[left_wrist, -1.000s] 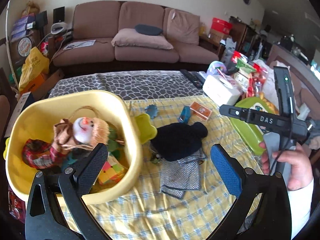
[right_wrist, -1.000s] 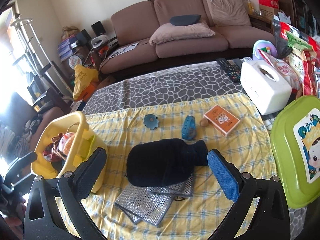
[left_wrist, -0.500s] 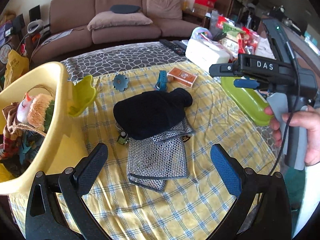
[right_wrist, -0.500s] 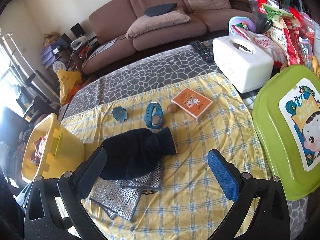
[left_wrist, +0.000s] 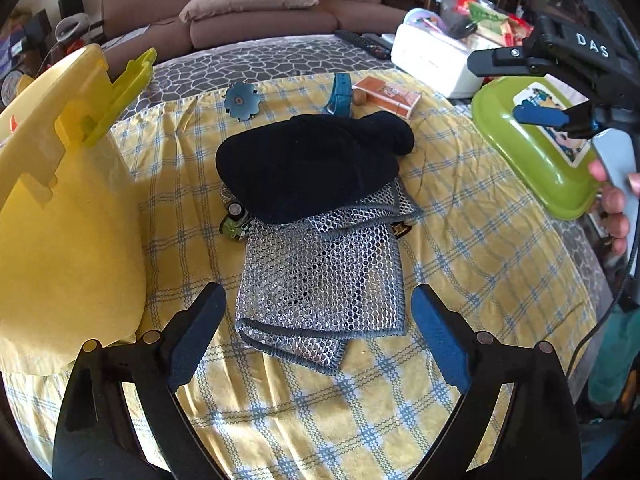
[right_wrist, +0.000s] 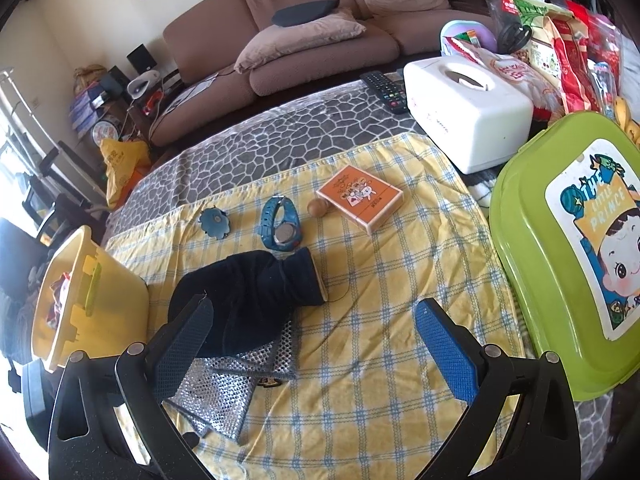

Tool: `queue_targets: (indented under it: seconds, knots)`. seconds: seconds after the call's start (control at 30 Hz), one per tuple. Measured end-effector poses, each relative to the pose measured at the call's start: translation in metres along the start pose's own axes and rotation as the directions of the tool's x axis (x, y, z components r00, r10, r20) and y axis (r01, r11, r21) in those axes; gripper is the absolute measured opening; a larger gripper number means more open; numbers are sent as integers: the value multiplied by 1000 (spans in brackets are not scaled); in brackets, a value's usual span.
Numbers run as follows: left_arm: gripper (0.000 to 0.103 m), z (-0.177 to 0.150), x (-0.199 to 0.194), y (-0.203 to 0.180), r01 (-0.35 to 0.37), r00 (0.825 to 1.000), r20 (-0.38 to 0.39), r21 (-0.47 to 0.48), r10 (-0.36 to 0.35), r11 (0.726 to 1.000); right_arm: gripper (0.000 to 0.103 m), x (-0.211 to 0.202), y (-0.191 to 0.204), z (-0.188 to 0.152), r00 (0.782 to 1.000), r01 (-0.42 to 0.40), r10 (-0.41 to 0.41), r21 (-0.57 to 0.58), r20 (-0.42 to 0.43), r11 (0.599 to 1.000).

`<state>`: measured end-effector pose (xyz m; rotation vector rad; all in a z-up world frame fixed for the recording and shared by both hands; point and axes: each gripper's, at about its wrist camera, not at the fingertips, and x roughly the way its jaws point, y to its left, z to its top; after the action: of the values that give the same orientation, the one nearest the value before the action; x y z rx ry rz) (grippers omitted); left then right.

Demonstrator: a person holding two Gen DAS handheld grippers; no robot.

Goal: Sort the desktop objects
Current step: 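Move both grippers back over the table toward the orange card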

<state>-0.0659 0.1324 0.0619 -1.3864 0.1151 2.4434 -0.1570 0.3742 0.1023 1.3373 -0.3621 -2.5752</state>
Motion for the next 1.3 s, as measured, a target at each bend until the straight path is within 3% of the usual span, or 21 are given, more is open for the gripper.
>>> queue_targets:
  seconds: [0.1, 0.4, 0.6, 0.73, 0.87, 1.0, 1.13, 1.3]
  knots:
    - [93, 2, 3, 3, -9, 1000, -1, -12, 9, 1000, 102, 3, -3, -1, 1000, 8, -8, 4, -8, 1000]
    - [94, 22, -32, -3, 68, 995, 72, 4, -68, 998, 102, 5, -3, -5, 1000, -6, 6, -5, -16, 1000]
    - [98, 81, -48, -4, 113, 988, 106, -39, -109, 993, 102, 17, -1, -11, 999, -2, -1, -39, -53, 999]
    - [100, 131, -43, -11, 183, 979, 104, -63, -176, 981, 100, 17, -2, -13, 999, -12, 10, -32, -42, 999]
    - [101, 185, -6, -25, 183, 983, 21, -65, -182, 981, 98, 25, 2, -19, 997, -45, 43, -37, -70, 998]
    - [101, 221, 52, -54, 131, 990, -63, 20, -130, 991, 98, 23, 0, -19, 995, -51, 47, -49, -88, 997]
    - [101, 240, 119, -78, 118, 977, -188, 74, -102, 990, 98, 12, -10, -16, 997, -38, 33, -58, -76, 998]
    - [101, 249, 177, -98, 97, 958, -279, 118, -61, 988, 98, 10, -31, -15, 996, -17, 13, -44, -87, 999]
